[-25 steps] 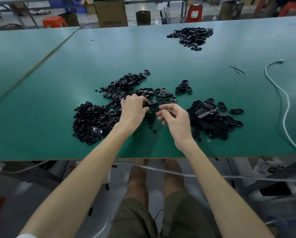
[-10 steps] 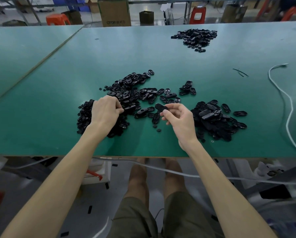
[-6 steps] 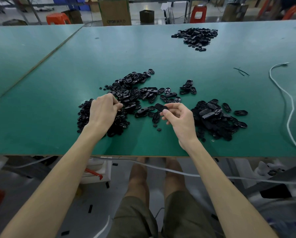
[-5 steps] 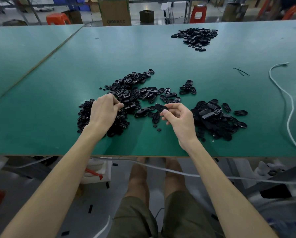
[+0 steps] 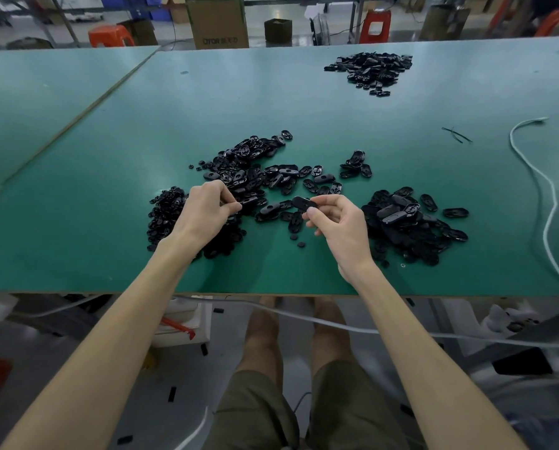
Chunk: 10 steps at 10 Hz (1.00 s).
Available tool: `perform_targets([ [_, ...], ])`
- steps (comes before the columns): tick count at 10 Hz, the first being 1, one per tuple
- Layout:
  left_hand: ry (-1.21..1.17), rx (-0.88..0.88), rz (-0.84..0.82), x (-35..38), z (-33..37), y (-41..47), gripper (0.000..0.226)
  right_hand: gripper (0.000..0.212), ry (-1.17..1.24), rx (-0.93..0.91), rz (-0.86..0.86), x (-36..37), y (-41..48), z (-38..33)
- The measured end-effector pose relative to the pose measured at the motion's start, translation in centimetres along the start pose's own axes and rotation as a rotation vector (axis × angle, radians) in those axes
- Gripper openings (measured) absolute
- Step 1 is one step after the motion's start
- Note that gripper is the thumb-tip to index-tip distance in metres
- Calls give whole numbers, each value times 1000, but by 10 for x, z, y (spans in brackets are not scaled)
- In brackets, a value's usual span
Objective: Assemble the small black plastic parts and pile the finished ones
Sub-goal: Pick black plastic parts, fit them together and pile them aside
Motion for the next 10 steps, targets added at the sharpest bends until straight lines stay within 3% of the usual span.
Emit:
perform_targets([
  [3, 52, 47, 26, -5, 5, -5, 16, 13, -7, -3, -3, 0, 0, -1],
  [5, 50, 10, -44, -7, 8, -6, 23, 13, -15, -5, -6, -1, 0, -1],
  [7, 17, 10, -70, -7, 13, -7, 14, 14, -11, -8, -10, -1, 0, -2],
  [10, -262, 128, -125, 6, 37, -15, 11, 13, -11, -13, -4, -1, 0, -1],
])
Point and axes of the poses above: each hand's wrist, its own y-axis towards the middle knuckle, its own x-axis out of the palm, z = x × y, the point moved 6 cm from there along y, towards the middle knuckle, and after that the axes turned 2 degrees about -y, right-handed, at the moved point
